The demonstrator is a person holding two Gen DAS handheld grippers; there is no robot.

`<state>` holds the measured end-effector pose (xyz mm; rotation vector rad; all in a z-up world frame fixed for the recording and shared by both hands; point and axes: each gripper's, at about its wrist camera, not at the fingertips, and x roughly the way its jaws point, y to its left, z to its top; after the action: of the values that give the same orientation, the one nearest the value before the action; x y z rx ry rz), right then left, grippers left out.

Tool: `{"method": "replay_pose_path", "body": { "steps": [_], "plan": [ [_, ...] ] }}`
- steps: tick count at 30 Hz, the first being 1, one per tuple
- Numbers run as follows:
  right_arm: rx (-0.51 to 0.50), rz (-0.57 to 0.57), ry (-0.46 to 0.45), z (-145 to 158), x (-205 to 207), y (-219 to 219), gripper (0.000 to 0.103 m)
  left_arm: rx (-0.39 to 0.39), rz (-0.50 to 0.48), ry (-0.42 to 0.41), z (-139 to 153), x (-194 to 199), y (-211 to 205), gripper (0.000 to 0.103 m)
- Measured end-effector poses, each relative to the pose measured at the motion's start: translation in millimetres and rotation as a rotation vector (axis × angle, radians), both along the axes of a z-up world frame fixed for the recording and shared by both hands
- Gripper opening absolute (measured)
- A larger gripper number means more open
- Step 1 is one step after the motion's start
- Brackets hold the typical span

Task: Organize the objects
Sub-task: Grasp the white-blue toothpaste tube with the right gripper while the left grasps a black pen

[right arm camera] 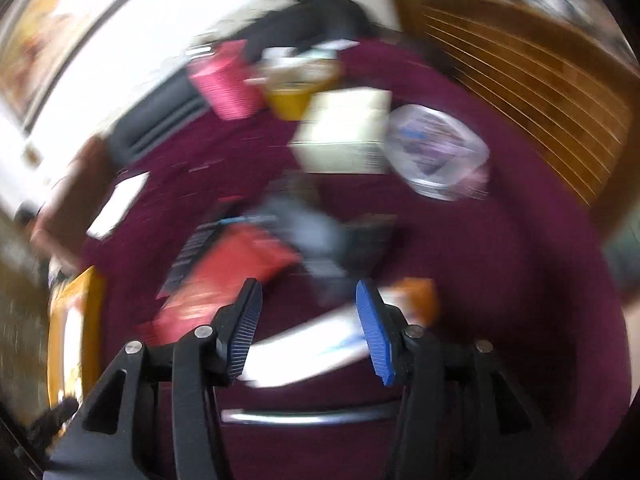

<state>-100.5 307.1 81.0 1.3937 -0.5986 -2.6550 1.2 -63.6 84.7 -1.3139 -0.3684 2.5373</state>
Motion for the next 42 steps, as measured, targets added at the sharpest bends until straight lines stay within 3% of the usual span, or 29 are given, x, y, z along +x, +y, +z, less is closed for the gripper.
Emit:
{"method": "replay_pose_path", "body": {
  "steps": [3, 7, 11, 16, 18, 22, 25, 30, 32, 34, 37, 42],
  "plan": [
    [-0.106, -0.028, -0.076, -24.5, 6.3, 29.6, 0.048, -0.016, -0.017, -0.007, -1.0, -0.1, 7.9, 0.013],
    [-0.133, -0.01, -0.118, -42.4, 26.5, 31.4, 0.048, -0.023, -0.016, -0.023, -4.6, -2.4, 8.8, 0.013],
    [-0.157, 0.018, -0.111, -41.9, 50.5, 14.5, 0.05, -0.015, -0.015, -0.028, -6.8, -2.2, 4.5, 0.013],
    [-0.384, 0.33, -0.19, -43.3, 61.4, -57.2, 0.049, -0.014, -0.014, -0.028, -8.6, -0.8, 3.9, 0.013],
    [-0.333, 0.353, -0.134, -24.8, 49.6, -63.8, 0.049, -0.011, -0.009, -0.027, -8.1, 2.2, 1.2, 0.013],
    [0.006, 0.229, -0.01, 8.0, -8.4, -36.1, 0.049, -0.011, -0.006, -0.025, -7.6, 7.1, -2.6, 0.013],
    [0.132, 0.18, 0.004, 4.7, -50.9, -8.4, 0.05, -0.006, -0.002, -0.021, -6.2, 9.3, -4.5, 0.013],
    [0.019, 0.216, -0.045, -35.4, -87.2, 12.2, 0.05, -0.012, -0.016, -0.03, -8.4, 7.5, 2.5, 0.013],
    [-0.003, 0.266, -0.105, -46.8, -81.6, 1.9, 0.05, -0.017, -0.029, -0.033, -9.3, 7.0, 5.9, 0.013],
    [0.068, 0.297, -0.121, -43.0, -63.8, -9.1, 0.05, -0.019, -0.037, -0.032, -9.6, 6.5, 8.0, 0.013],
    [-0.027, 0.409, -0.211, -43.8, -39.3, -22.7, 0.051, -0.013, -0.035, -0.039, -12.0, 3.1, 9.0, 0.013],
    [0.111, 0.547, -0.203, -40.2, -2.3, -60.6, 0.052, -0.01, -0.051, -0.061, -18.7, 0.6, 19.8, 0.013]
  ]
}}
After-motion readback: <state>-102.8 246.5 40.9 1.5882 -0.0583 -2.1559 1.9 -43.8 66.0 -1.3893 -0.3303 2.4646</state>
